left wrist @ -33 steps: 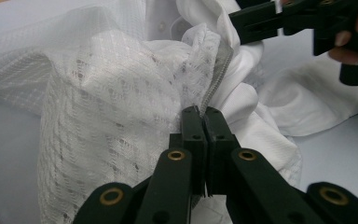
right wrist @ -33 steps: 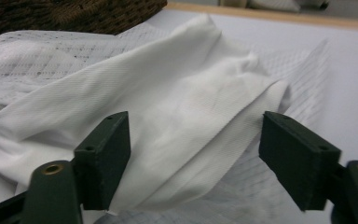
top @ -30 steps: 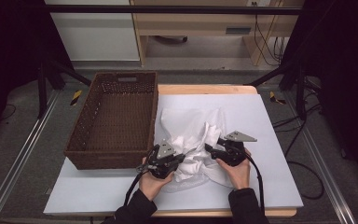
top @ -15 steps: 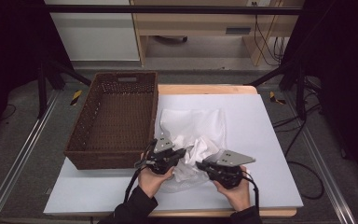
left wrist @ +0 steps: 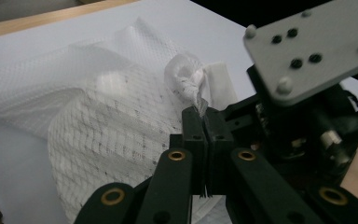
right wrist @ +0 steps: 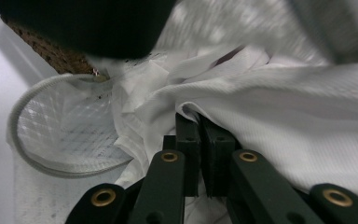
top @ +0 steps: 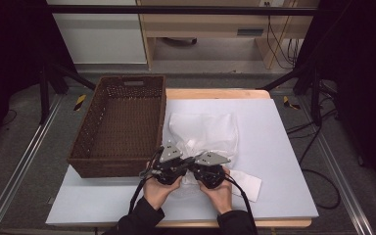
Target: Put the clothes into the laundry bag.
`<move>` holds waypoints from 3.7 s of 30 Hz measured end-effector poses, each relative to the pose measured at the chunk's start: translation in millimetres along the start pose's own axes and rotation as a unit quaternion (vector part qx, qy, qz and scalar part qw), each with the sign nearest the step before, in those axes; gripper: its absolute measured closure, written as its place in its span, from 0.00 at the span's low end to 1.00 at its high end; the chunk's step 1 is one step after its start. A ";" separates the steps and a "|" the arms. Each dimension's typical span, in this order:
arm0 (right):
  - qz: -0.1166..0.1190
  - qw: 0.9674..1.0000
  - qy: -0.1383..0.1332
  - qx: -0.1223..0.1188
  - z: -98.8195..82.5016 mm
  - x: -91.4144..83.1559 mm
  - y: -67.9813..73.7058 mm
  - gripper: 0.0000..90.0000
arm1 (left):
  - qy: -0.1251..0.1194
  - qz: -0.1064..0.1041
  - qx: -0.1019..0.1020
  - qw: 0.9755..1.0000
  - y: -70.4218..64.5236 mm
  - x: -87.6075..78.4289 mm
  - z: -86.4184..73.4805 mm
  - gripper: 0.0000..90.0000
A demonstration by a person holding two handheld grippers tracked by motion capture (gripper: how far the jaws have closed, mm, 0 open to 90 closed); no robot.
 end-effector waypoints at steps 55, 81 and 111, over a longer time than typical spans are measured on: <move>-0.059 0.996 0.010 0.065 -7.7 -77.6 -68.1 1.00 | 0.024 0.011 0.007 1.000 12.1 15.0 -29.3 0.98; 0.013 1.000 0.013 -0.023 8.2 -19.7 -2.8 1.00 | -0.005 0.017 0.009 1.000 5.3 1.9 8.7 0.99; -0.033 0.999 -0.033 0.019 7.1 -67.2 -53.9 0.39 | 0.021 0.019 0.002 1.000 20.4 12.9 -23.8 0.99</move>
Point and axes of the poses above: each handheld gripper's, and its own axes: x roughly forward along the jaws, z roughly out of its top, y roughly to its left, the point moved 4 cm from there along x, roughly forward along the jaws, and after that the axes turned 12 degrees about -y, right-handed, at the moved point
